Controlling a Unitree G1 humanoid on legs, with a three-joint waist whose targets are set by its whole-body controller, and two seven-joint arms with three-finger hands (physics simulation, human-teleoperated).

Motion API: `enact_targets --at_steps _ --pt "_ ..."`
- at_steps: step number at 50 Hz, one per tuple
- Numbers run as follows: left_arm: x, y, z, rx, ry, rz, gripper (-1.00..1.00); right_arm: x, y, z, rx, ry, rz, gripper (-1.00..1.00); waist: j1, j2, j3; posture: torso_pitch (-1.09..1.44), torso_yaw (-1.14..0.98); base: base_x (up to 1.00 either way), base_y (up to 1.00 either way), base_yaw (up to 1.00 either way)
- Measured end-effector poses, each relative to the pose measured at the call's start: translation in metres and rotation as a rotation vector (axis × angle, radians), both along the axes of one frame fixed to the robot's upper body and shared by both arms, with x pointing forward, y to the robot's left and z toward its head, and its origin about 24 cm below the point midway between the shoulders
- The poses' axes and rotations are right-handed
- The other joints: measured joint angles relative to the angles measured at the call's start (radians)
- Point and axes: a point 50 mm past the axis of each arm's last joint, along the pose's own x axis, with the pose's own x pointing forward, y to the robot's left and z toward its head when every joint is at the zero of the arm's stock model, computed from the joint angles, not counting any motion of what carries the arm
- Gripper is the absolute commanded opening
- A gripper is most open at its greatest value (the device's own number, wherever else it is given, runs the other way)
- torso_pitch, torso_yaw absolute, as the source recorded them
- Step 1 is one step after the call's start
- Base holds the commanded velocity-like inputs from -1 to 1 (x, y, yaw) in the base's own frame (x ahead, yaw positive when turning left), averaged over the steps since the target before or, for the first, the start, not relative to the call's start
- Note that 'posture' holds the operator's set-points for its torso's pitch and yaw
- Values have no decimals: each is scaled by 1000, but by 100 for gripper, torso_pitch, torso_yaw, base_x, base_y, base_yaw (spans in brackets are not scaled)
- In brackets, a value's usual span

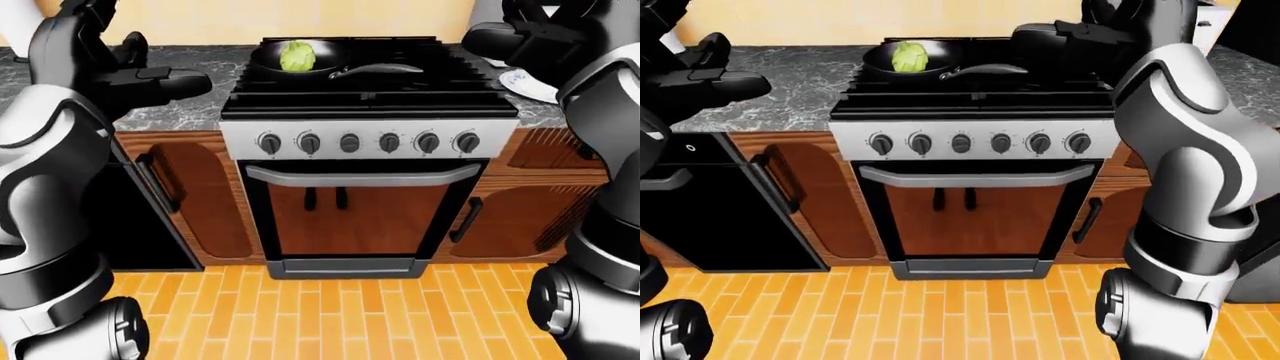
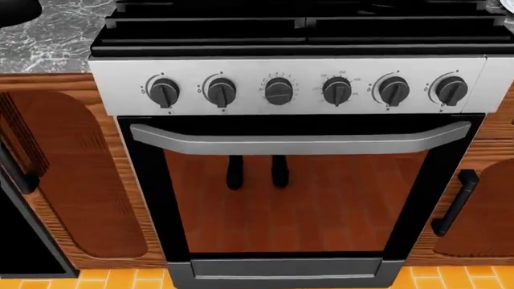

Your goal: Pick the artichoke from the pan and place it on the plate.

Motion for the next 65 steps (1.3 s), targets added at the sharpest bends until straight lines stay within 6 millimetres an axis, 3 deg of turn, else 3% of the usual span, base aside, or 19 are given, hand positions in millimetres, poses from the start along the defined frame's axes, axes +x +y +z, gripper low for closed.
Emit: enact_targets --at_steps 1,3,5,7,11,13,16,18,28,30,34,40,45,47,49,52,57,61,65 --pt "0 0 1 1 -3 0 100 0 0 0 0 2 -1 100 1 -15 -2 0 0 18 28 0" --pt "1 -3 -3 1 7 -12 100 1 -4 -4 7 20 -14 100 -11 6 2 0 0 19 29 0" --pt "3 -6 -7 3 33 -28 100 3 -6 -8 10 42 -29 100 -10 -5 -6 0 0 19 28 0" --pt "4 -6 -8 4 40 -33 100 3 -6 -6 8 40 -33 100 -8 3 -14 0 0 20 28 0" --pt "1 -5 2 6 -1 -25 100 0 -4 0 5 1 -23 100 -16 66 -2 0 0 19 28 0" --pt "0 -5 4 7 -16 -22 100 0 -4 1 5 -1 -21 100 -16 118 -11 0 0 19 28 0" --pt "1 2 -4 -5 11 5 100 4 3 -8 -4 35 7 100 3 111 6 0 0 19 28 0" --pt "2 3 -6 -7 29 15 100 6 4 -12 -11 59 16 100 6 100 1 0 0 19 29 0" --pt "1 -1 -1 4 -1 0 100 1 -1 -1 -1 1 -3 100 12 -12 -9 0 0 19 21 0" --pt "2 -3 -4 3 7 -10 100 2 -3 -3 2 12 -12 100 2 13 -1 0 0 19 13 0" --pt "6 -8 -8 9 42 -37 100 5 -7 -9 10 51 -35 100 -6 13 -6 0 0 20 6 0" --pt "0 -3 2 9 -11 -15 100 1 -3 1 6 -2 -13 100 -6 101 -2 0 0 19 0 0" --pt "3 3 -6 -4 31 20 100 7 4 -10 -11 57 20 100 12 92 -7 0 0 19 0 0" --pt "2 1 -4 3 19 12 100 5 2 -8 -8 47 11 100 11 74 -9 0 0 11 0 0" --pt "-1 0 2 10 -14 5 100 1 -1 -1 -8 9 0 100 13 55 9 0 0 0 0 0" --pt "-2 0 4 8 -30 4 100 0 -1 1 -1 -10 -1 100 22 2 15 0 0 0 0 0" --pt "6 -5 -10 6 56 -20 100 9 -2 -13 6 70 -12 100 19 34 22 0 0 0 -2 0" --pt "5 -6 -8 8 47 -25 100 9 -3 -14 4 84 -19 100 -1 66 -5 0 0 0 -6 0" --pt "1 -3 0 8 -2 -12 100 3 -1 -5 3 29 -12 100 0 67 -23 0 0 0 -6 0"
